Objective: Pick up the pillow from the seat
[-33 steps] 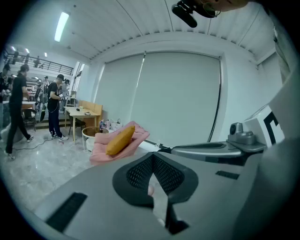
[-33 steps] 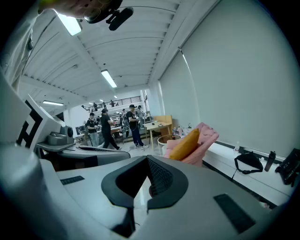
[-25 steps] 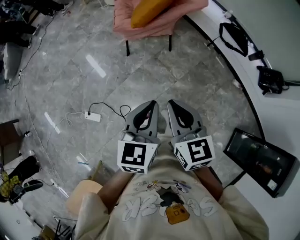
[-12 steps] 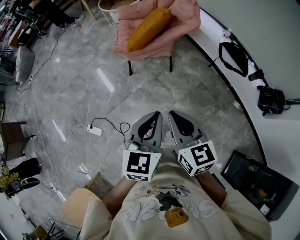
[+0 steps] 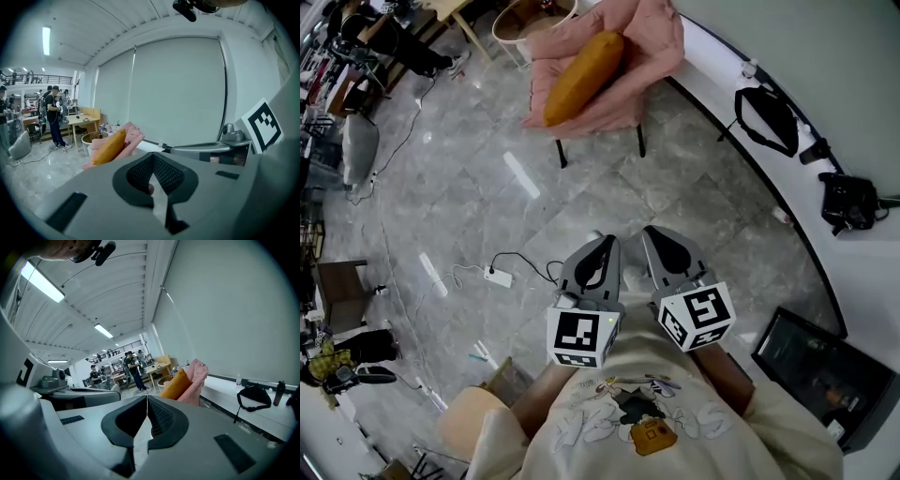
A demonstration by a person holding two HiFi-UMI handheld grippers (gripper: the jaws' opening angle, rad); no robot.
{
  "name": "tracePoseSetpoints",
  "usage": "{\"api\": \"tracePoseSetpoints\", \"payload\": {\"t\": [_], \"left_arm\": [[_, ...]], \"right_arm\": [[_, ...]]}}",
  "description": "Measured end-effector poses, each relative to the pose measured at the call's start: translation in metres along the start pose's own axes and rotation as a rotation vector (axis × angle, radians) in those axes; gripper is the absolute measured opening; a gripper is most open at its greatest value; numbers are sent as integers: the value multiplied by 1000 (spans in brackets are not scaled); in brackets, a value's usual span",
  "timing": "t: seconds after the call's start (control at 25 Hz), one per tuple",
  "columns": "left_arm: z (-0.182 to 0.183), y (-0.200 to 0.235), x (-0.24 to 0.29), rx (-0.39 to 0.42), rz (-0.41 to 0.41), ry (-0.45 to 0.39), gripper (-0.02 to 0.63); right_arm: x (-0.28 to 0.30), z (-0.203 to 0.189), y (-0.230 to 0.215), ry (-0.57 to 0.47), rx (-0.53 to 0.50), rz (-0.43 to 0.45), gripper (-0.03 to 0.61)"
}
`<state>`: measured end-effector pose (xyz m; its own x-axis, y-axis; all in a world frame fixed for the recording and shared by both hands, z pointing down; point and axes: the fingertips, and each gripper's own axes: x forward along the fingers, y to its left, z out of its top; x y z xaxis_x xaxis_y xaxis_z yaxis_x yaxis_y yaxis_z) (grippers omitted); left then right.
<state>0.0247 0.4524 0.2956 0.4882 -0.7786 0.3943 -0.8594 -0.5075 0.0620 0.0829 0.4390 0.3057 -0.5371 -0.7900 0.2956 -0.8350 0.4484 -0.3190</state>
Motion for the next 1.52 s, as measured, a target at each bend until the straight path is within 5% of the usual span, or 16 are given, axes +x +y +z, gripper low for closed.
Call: {"api": "tracePoseSetpoints", "payload": {"t": [0.24,0.64,1.2,1.52], "left_arm": [[15,10,39,12,-57,0,4],[55,88,122,2,-123,-9,3],[98,235,183,-42,-153,-43,4],[84,281,190,-81,-181,-13,3]], "right_arm": [[20,4,-31,8,33,-67,21],[121,47,-63,12,44,-130,21],[269,93,-56,40,49,-199,21],[310,96,-42,56,41,-228,23]]}}
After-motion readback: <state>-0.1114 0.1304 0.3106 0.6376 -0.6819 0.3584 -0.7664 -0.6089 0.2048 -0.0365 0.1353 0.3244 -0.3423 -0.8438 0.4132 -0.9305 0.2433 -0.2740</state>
